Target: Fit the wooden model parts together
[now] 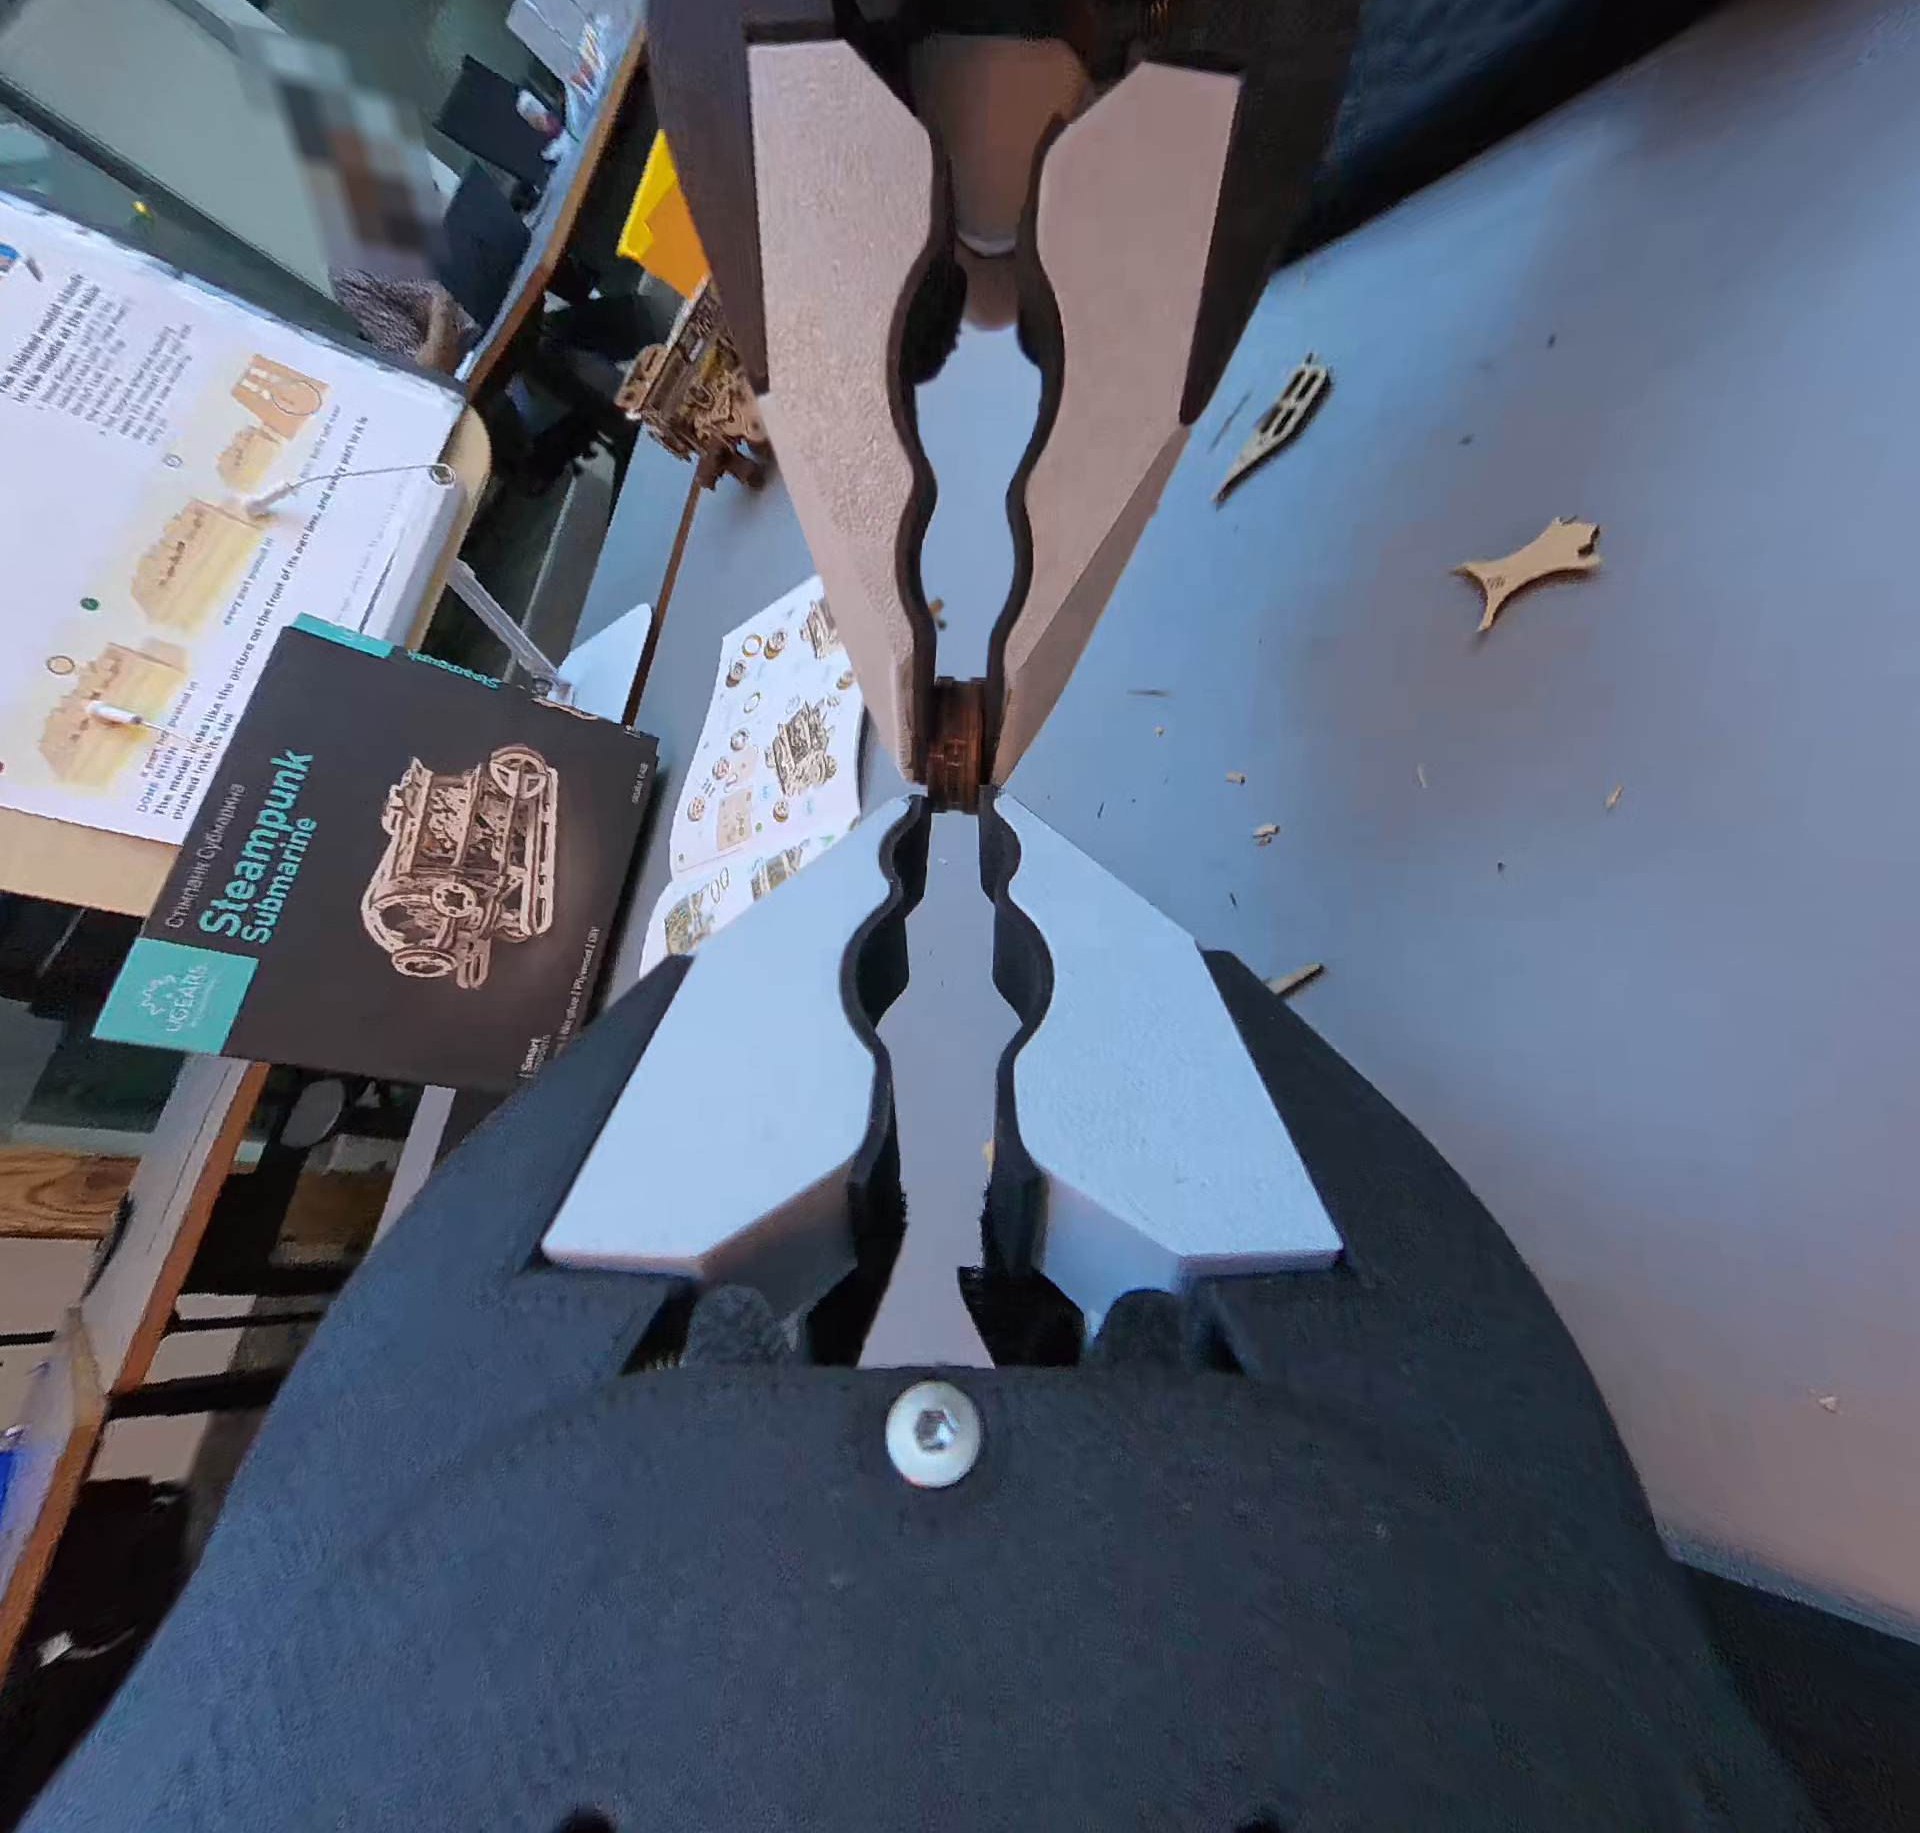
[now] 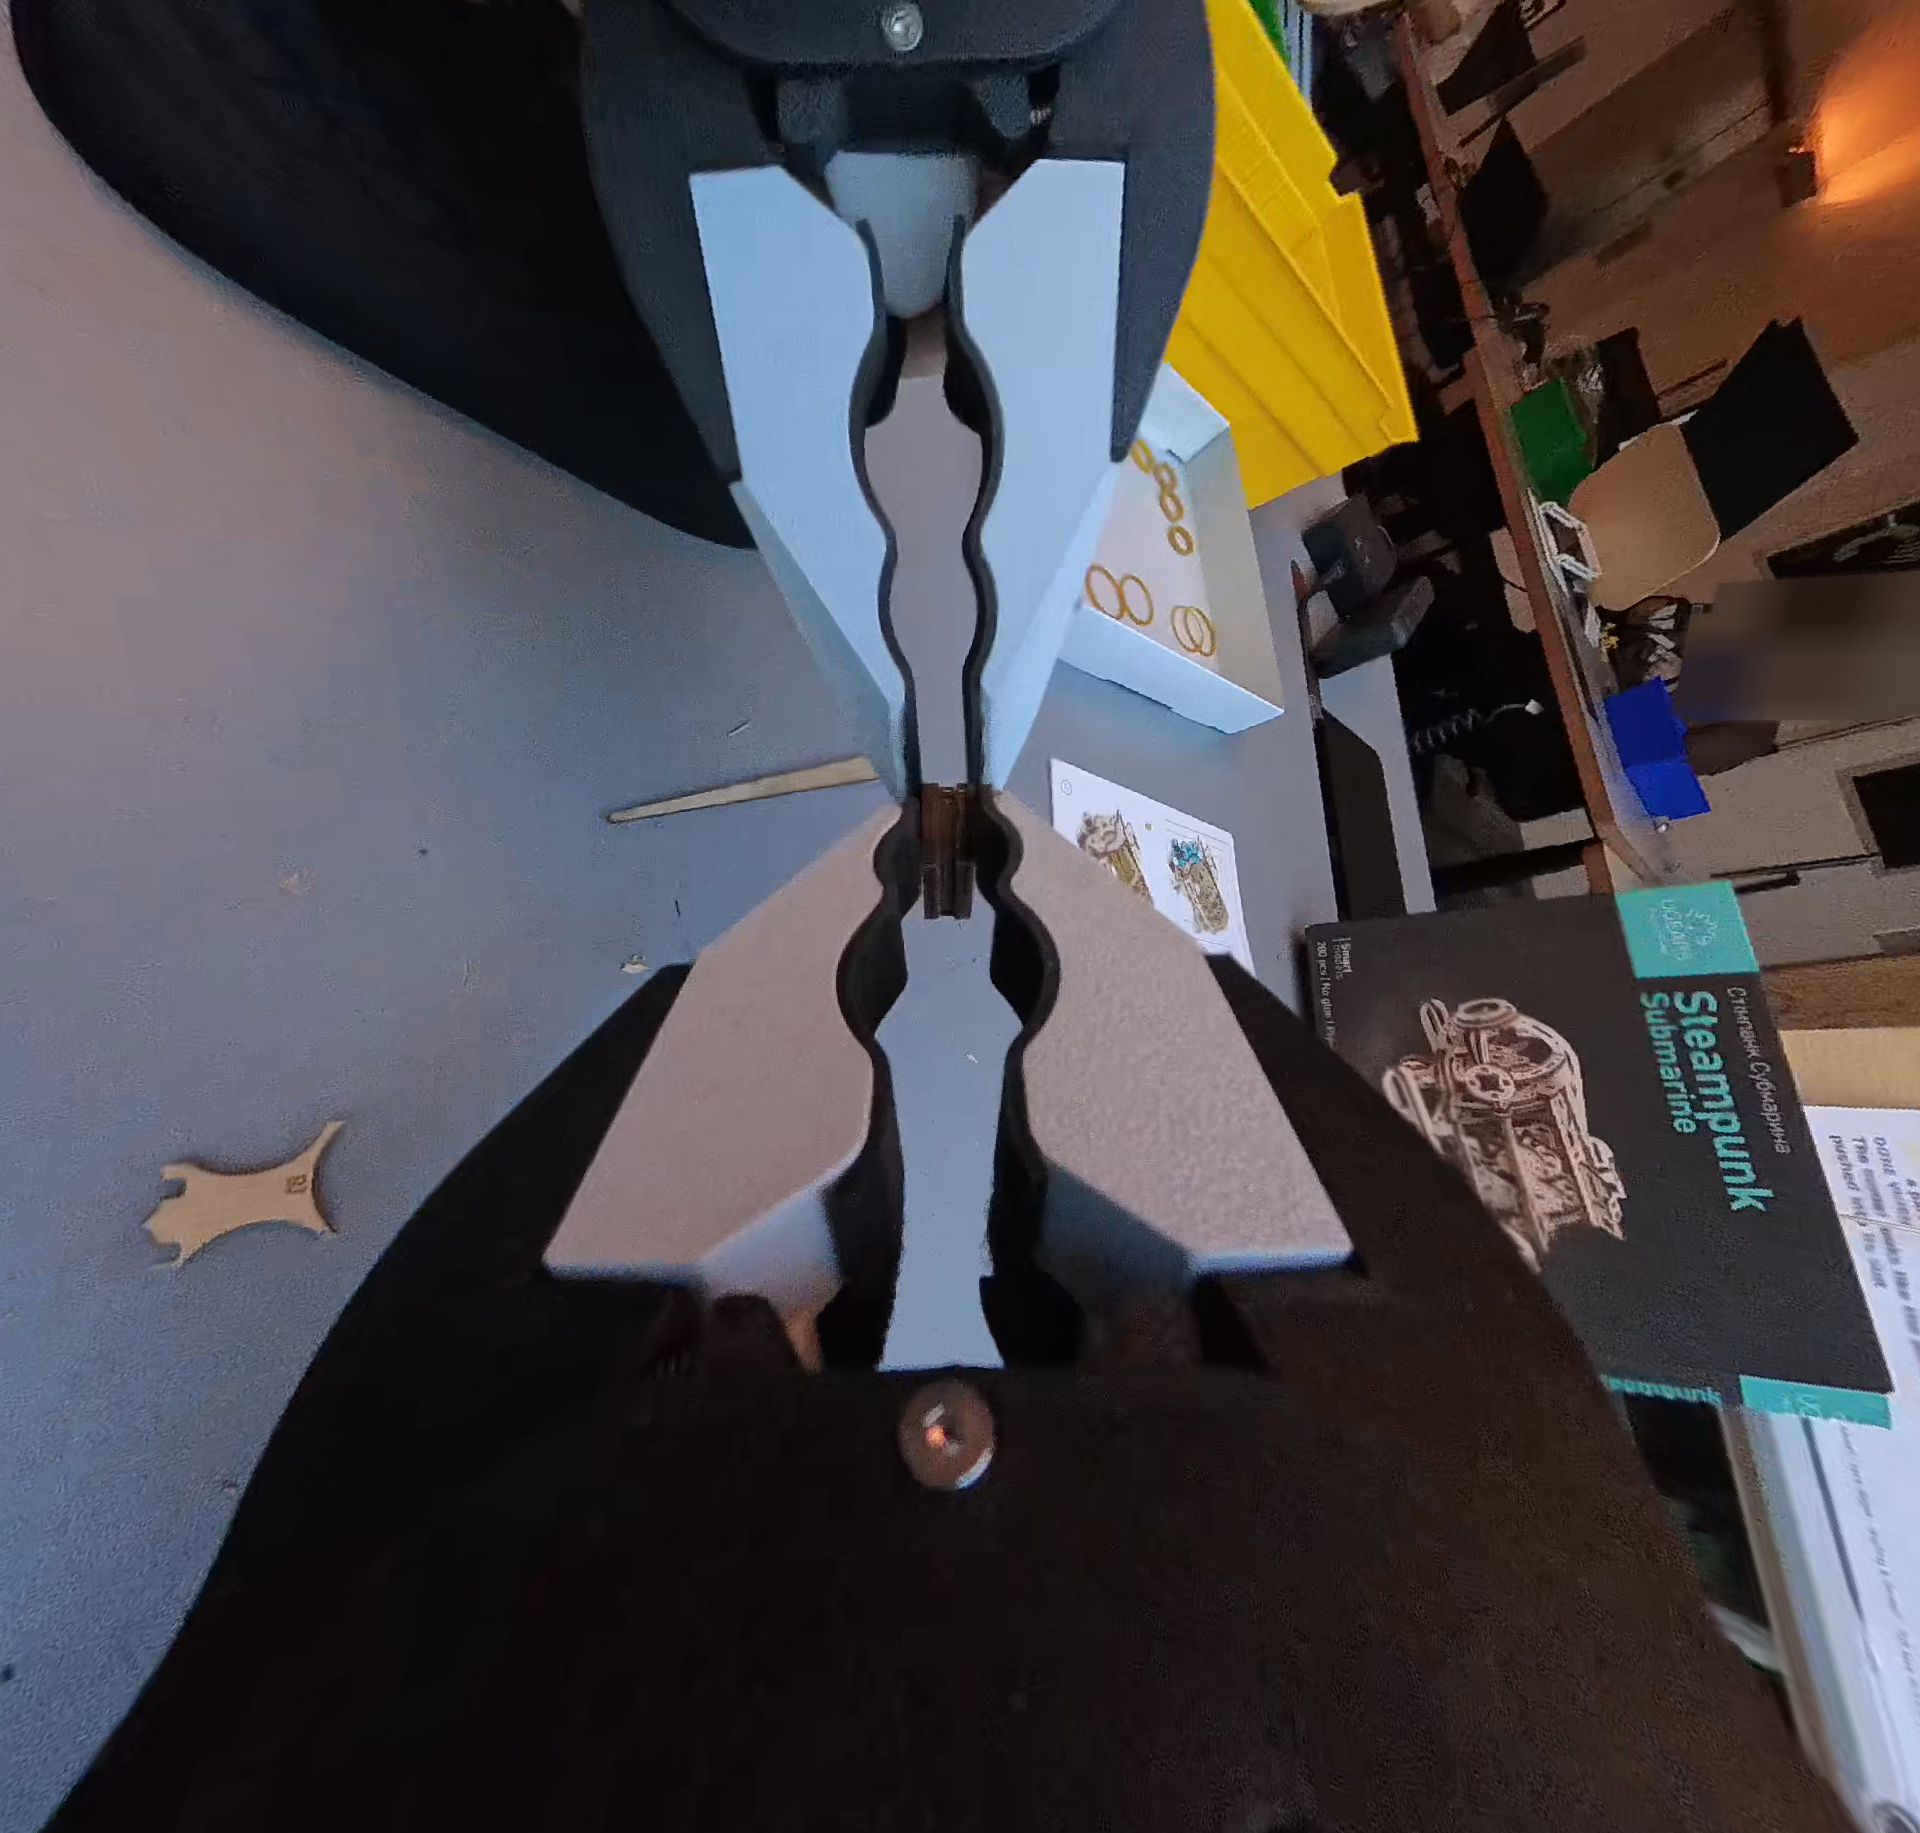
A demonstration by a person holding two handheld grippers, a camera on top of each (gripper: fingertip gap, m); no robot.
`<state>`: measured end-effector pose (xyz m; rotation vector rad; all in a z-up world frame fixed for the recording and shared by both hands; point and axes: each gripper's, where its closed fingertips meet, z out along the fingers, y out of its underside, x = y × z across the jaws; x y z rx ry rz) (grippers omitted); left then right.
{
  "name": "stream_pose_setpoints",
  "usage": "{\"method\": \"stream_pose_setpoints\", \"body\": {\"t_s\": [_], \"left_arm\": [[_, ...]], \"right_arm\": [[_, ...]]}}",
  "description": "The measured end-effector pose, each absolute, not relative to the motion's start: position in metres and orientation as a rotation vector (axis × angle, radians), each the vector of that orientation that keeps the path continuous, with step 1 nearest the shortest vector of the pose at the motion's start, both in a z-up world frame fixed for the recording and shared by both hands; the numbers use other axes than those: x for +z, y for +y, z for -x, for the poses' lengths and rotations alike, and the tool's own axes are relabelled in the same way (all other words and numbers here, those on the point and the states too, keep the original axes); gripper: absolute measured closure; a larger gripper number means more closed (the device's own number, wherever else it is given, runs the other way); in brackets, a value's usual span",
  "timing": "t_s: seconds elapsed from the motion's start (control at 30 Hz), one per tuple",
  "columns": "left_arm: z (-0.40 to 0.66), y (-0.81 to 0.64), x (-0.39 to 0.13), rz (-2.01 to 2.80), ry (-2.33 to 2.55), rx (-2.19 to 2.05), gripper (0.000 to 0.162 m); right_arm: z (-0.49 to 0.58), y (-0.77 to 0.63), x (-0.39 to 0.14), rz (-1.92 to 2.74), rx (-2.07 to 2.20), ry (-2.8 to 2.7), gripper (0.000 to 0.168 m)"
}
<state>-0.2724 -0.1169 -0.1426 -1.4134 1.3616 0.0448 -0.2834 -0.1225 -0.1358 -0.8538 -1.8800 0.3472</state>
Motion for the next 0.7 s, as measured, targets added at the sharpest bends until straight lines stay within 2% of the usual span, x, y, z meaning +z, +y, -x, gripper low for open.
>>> {"method": "stream_pose_setpoints", "body": {"t_s": [0.17, 0.2, 0.37, 0.47, 0.57, 0.7], "left_arm": [[0.269, -0.130, -0.136, 1.417, 1.340, -0.198, 0.150], [0.268, -0.132, -0.131, 1.412, 1.316, -0.246, 0.145], [0.261, -0.143, -0.100, 1.325, 1.199, -0.455, 0.144], [0.260, -0.147, -0.086, 1.257, 1.154, -0.470, 0.148], [0.258, -0.152, -0.083, 1.184, 1.177, -0.415, 0.162], [0.257, -0.150, -0.090, 1.192, 1.208, -0.347, 0.161]], "right_arm": [[0.279, -0.136, -0.110, 0.826, 0.606, -1.795, 0.160], [0.278, -0.139, -0.102, 0.821, 0.673, -1.768, 0.160], [0.271, -0.155, -0.074, 0.795, 0.954, -1.679, 0.161], [0.269, -0.162, -0.069, 0.763, 1.050, -1.663, 0.161], [0.268, -0.164, -0.065, 0.732, 1.083, -1.642, 0.160], [0.268, -0.162, -0.070, 0.730, 1.056, -1.661, 0.161]]}}
